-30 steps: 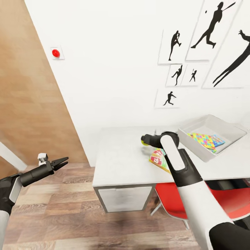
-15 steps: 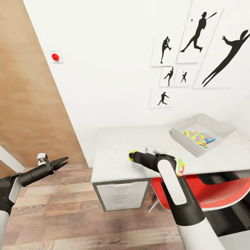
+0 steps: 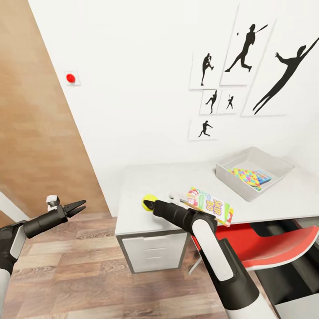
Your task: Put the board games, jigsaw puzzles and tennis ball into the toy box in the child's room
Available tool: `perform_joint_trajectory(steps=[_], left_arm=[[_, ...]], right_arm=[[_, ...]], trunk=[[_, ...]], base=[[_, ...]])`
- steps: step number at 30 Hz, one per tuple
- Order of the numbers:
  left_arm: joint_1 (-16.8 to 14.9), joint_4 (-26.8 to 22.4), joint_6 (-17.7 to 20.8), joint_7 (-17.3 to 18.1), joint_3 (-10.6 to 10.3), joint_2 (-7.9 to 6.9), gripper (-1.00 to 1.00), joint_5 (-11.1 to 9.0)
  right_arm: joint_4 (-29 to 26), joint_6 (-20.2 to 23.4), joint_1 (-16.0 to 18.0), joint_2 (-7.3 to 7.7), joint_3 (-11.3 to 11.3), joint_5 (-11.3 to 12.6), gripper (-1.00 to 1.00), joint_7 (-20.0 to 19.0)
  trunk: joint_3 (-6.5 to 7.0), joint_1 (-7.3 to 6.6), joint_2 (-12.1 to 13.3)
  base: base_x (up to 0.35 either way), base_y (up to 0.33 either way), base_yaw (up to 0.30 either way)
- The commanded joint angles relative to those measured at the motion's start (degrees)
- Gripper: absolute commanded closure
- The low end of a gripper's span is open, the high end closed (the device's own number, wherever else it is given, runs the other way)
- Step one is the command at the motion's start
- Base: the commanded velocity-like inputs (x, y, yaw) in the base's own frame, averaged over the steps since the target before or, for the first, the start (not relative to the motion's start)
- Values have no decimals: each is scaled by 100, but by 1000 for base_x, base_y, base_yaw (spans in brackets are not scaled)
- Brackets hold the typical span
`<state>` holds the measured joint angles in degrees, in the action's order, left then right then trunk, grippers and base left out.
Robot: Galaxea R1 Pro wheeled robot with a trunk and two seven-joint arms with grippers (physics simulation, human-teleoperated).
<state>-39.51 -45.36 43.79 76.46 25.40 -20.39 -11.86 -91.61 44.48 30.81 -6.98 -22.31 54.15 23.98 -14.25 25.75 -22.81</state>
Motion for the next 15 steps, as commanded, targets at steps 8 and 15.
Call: perform_joint_trajectory(steps=[8, 15], left_arm=[[-5, 1, 59, 17, 144, -2, -100, -9], [-5, 1, 59, 18, 158, -1, -100, -9]], right_arm=[[-6, -26, -13, 9, 7, 62, 100, -155], [-6, -39, -14, 5, 1, 63, 100, -159]], trunk=[[60, 4, -11], [83, 4, -11]], base=[[0, 0, 0], [0, 0, 0]])
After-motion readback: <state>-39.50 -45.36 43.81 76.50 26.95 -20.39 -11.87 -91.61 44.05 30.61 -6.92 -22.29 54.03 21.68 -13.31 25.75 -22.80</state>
